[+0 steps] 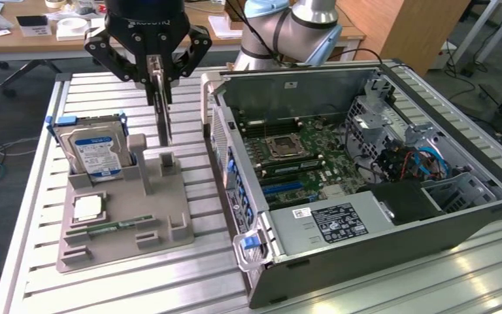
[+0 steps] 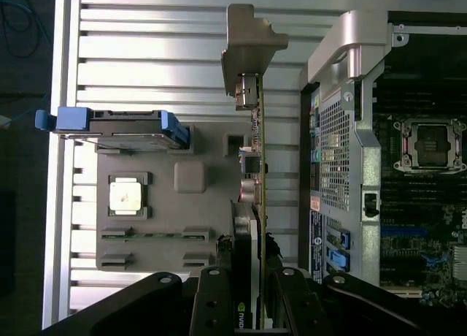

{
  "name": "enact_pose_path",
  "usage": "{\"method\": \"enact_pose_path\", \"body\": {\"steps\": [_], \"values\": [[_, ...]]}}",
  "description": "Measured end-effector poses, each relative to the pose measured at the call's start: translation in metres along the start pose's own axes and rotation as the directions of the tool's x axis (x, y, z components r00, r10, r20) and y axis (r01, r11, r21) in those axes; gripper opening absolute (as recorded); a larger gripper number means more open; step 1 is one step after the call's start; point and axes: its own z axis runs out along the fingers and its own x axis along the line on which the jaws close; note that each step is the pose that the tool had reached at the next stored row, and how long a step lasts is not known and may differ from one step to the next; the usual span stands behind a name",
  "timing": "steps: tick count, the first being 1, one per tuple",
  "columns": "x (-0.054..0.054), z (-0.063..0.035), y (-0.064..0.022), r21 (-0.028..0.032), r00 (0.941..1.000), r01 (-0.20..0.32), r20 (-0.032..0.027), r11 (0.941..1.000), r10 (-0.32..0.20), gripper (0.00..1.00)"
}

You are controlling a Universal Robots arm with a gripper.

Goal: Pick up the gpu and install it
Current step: 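Pick up the gpu and move the gpu toward the slot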

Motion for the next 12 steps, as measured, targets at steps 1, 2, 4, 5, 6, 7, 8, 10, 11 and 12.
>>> {"method": "enact_pose_path", "body": {"steps": [1, 2, 4, 5, 6, 7, 8, 10, 11, 12], "values": [[0.0, 0.0, 0.0, 0.0001, 1.0, 0.0, -0.0001, 1.0, 0.0, 0.27], [0.0, -0.0001, 0.0, 0.0001, 1.0, 0.0, -0.0001, 1.0, 0.0, 0.27], [0.0, -0.0001, 0.0, 0.0001, 1.0, 0.0, -0.0001, 1.0, 0.0, 0.27], [0.0, -0.0001, 0.0, 0.0001, 1.0, 0.0, -0.0001, 1.0, 0.0, 0.27], [0.0, -0.0001, 0.0, 0.0, 1.0, 0.0, -0.0001, 1.0, 0.0, 0.27], [0.0, -0.0001, 0.0, 0.0001, 1.0, 0.0, -0.0001, 1.0, 0.0, 0.27], [-0.0001, -0.0001, 0.0, 0.0001, 1.0, 0.0, -0.0001, 1.0, 0.0, 0.27], [-0.0011, -0.0002, -0.0001, 0.0002, 1.0, 0.0, -0.0002, 1.0, 0.0, 0.27], [-0.0018, -0.0001, 0.0, 0.0001, 1.0, 0.0, -0.0001, 1.0, 0.0, 0.27], [-0.0025, -0.0001, 0.0, 0.0001, 1.0, 0.0, -0.0001, 1.0, 0.0, 0.27]]}}
